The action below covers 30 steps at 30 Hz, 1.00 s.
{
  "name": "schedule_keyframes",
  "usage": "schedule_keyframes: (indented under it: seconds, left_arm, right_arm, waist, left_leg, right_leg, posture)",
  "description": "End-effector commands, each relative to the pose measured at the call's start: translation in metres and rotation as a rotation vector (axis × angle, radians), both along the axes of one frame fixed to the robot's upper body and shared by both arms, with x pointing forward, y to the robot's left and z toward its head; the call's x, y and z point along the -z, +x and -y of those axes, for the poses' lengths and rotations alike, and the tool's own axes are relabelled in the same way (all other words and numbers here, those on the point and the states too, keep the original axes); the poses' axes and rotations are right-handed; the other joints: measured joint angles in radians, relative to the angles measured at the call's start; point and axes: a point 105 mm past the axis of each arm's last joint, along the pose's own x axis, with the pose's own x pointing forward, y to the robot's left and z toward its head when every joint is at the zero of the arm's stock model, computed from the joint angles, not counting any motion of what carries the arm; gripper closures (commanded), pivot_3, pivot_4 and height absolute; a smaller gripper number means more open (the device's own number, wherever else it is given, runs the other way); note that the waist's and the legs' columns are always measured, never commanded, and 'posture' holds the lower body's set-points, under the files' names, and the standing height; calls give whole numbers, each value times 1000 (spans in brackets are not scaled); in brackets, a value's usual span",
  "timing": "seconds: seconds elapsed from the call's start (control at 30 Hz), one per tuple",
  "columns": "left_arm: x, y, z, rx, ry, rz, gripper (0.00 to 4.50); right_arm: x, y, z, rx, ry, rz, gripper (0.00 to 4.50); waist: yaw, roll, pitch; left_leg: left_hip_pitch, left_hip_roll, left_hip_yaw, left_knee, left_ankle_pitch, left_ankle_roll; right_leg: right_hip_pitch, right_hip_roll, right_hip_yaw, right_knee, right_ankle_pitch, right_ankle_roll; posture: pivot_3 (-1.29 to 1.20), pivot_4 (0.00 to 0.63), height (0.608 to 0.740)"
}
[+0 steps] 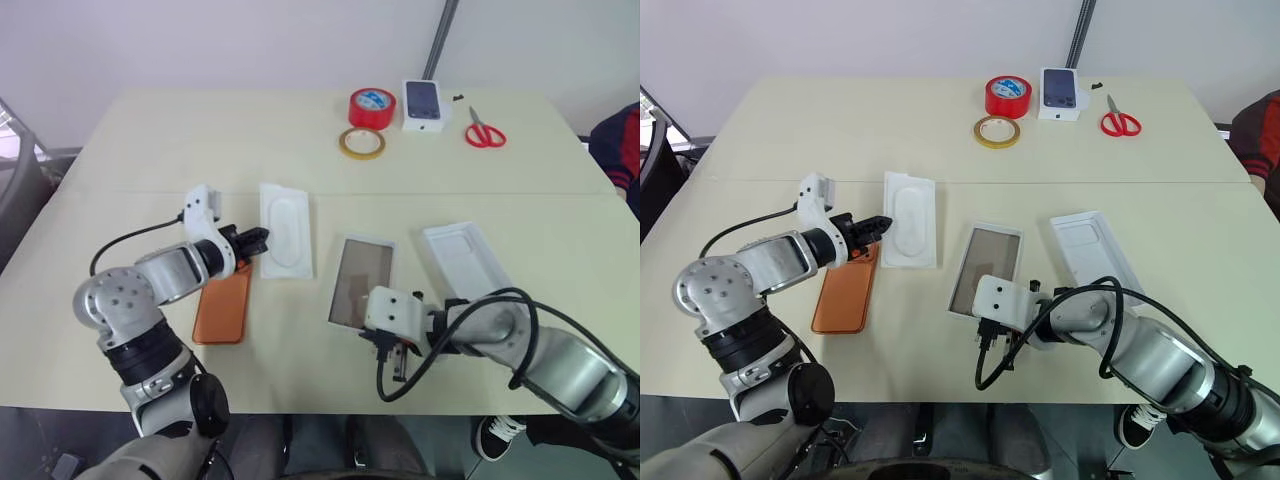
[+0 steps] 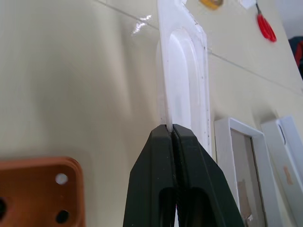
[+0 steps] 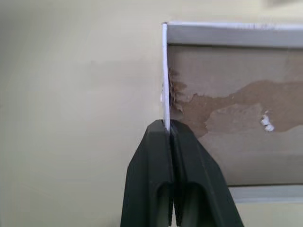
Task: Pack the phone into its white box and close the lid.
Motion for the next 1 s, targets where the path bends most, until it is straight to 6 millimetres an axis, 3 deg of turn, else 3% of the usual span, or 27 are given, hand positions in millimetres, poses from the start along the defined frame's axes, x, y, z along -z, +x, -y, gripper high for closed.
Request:
schedule_keyframes:
  seconds: [0.03, 0.27, 0.37, 0.5, 0.6, 0.73, 1.0]
  left_arm:
    - [-18, 5, -7, -8, -13, 67, 4500]
    - [-27, 5, -7, 10, -45, 91, 4500]
    - [-26, 4, -1, 40, -60, 87, 4500]
    - [-25, 1, 14, 99, -79, 90, 4500]
    - [-18, -5, 37, 174, -84, 72, 4500]
    - [-8, -10, 54, 216, -91, 34, 4500]
    - [9, -21, 76, 282, -88, -26, 4500]
  right_arm:
    - [-5, 12, -16, -107, -3, 78, 4467]
    - [-7, 31, -23, -137, 2, 113, 4467]
    - [-14, 27, -20, -148, 46, 115, 3553]
    - [-27, 35, -4, -77, 82, 157, 1595]
    - [-40, 41, 19, 12, 107, 180, 1595]
    - [-44, 45, 34, 71, 102, 204, 1595]
    - [-46, 52, 42, 123, 96, 245, 1595]
  waist:
    - [-3, 0, 0]
    - [2, -2, 1]
    - [2, -2, 1]
    - [1, -2, 1]
    - [4, -2, 1]
    - [0, -2, 1]
    - [1, -2, 1]
  left_leg:
    - [0, 0, 0, 0, 0, 0]
    - [-1, 0, 0, 0, 1, -1]
    - [-1, 0, 0, 0, 1, -1]
    - [-1, 0, 0, 0, 1, -1]
    - [-1, 0, 0, 0, 1, -1]
    - [-1, 0, 0, 0, 0, -1]
    - [-1, 0, 0, 0, 0, -1]
  right_leg:
    - [0, 0, 0, 0, 0, 0]
    - [0, -1, 0, -1, 0, 0]
    - [0, -1, -1, 0, 0, 0]
    - [0, -1, -1, 0, 0, 0]
    - [0, -2, -1, 0, 0, 0]
    - [0, -1, -1, 0, 0, 0]
    - [0, -1, 0, 0, 0, 0]
  posture:
    - [0, 150, 740]
    - [0, 150, 740]
    - [0, 150, 740]
    - [0, 150, 740]
    - [0, 150, 740]
    - [0, 150, 740]
    - [0, 150, 740]
